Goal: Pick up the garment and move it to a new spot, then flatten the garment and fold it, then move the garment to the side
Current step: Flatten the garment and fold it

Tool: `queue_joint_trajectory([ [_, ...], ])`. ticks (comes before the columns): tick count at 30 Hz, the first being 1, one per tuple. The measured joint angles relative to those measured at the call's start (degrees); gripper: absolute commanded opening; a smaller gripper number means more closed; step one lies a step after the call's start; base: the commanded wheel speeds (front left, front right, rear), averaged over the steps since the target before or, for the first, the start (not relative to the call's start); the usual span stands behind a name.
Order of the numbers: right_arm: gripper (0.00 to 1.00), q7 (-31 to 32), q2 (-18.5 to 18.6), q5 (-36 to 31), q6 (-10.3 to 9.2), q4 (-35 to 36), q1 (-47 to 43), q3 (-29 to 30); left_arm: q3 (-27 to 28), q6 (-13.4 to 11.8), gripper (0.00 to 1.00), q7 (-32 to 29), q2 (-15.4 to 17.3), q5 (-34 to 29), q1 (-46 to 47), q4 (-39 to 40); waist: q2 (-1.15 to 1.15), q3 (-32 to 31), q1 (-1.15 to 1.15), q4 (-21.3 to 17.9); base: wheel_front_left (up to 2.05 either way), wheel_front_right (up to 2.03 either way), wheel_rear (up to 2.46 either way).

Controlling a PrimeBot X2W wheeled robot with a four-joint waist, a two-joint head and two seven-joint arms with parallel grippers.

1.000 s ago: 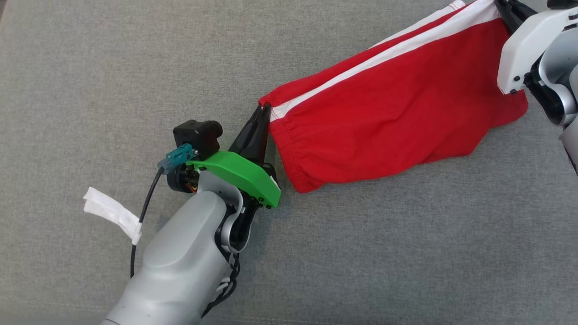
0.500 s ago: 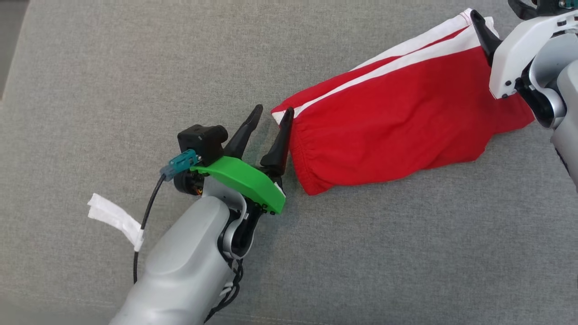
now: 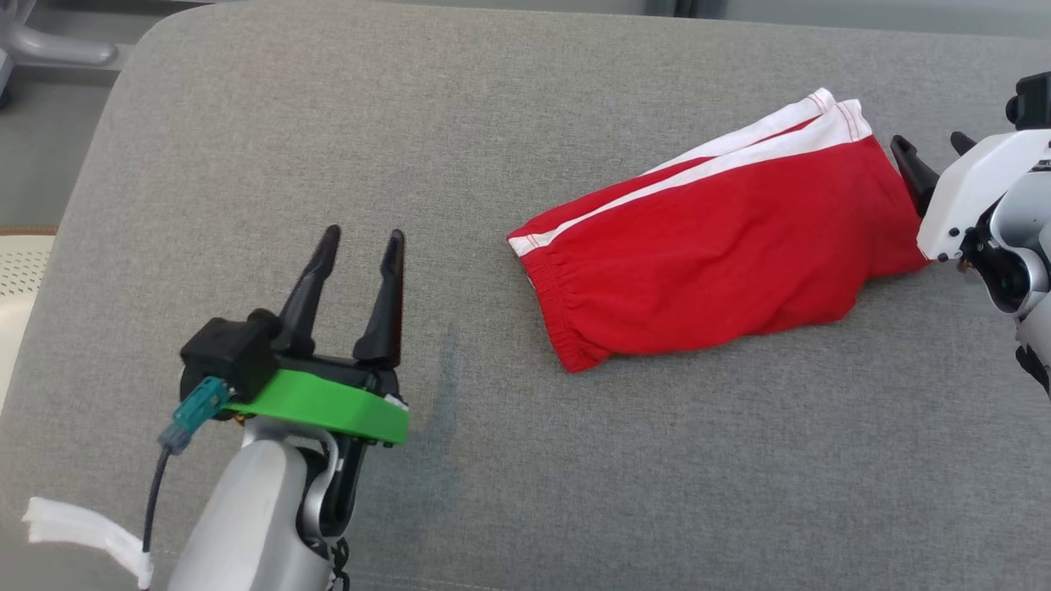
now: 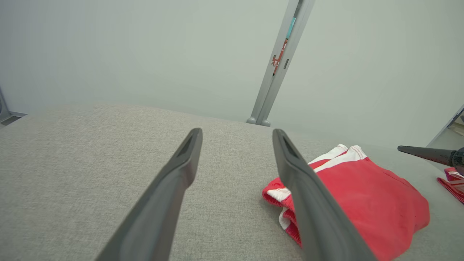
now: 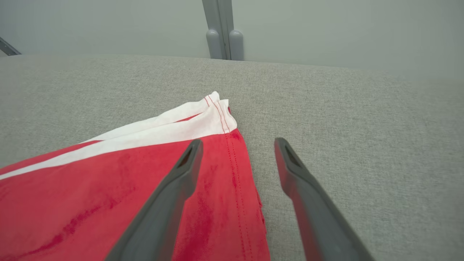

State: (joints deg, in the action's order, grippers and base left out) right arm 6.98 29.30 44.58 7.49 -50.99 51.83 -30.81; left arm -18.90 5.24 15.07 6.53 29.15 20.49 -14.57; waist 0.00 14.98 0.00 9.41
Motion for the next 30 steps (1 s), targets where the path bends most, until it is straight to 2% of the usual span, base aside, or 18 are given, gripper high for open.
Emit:
queue_joint_trajectory([
  [4,1.00,0.0,-0.5,0.0,0.02,-2.1,0.0,1.2,7.2,0.4,1.00,0.1,-1.2,-3.0,-3.4,2.2,0.00,0.6,0.00,0.8,0.00,0.00,0.00],
  [10,1.00,-0.6,-1.0,-1.2,0.02,-7.8,1.9,3.9,13.5,1.3,1.00,0.1,-2.5,-5.3,-5.0,4.0,0.00,3.1,0.00,1.9,0.00,0.00,0.00],
  [14,1.00,-0.8,-2.4,-1.3,0.02,-10.6,2.9,5.3,15.6,1.7,1.00,0.1,-3.0,-6.8,-6.0,4.7,0.00,4.8,0.00,3.0,0.00,0.00,0.00],
  [21,1.00,2.8,-3.6,-0.9,-0.01,-15.0,4.3,5.9,16.3,2.0,1.00,0.1,-3.4,-8.1,-7.0,4.7,0.00,6.1,0.00,5.1,0.00,0.00,0.00],
  [22,0.75,4.0,-3.8,-0.7,-0.02,-15.2,4.4,5.8,16.3,2.1,1.00,0.1,-3.4,-8.2,-7.1,4.7,0.00,6.0,0.00,5.2,0.00,0.00,0.00],
  [23,0.20,4.8,-4.0,-0.7,-0.03,-15.3,4.6,5.8,16.4,2.1,1.00,0.1,-3.4,-8.2,-7.1,4.7,0.00,5.9,0.00,5.3,0.00,0.00,0.00],
  [24,0.00,5.5,-4.2,-0.4,-0.11,-15.3,4.6,5.7,16.4,2.1,1.00,0.1,-3.5,-8.2,-7.2,4.7,0.00,5.8,0.00,5.3,0.00,0.00,0.00],
  [27,0.00,6.3,-4.9,0.3,-0.08,-14.9,4.4,5.5,16.1,2.1,1.00,0.1,-3.5,-8.2,-7.4,4.4,0.00,5.5,0.00,4.9,0.00,0.00,0.00],
  [30,0.00,4.4,-4.9,0.6,0.07,-14.9,3.6,6.0,15.4,2.1,1.00,0.1,-3.5,-8.1,-7.6,4.0,0.00,4.9,0.00,4.4,0.00,0.00,0.00],
])
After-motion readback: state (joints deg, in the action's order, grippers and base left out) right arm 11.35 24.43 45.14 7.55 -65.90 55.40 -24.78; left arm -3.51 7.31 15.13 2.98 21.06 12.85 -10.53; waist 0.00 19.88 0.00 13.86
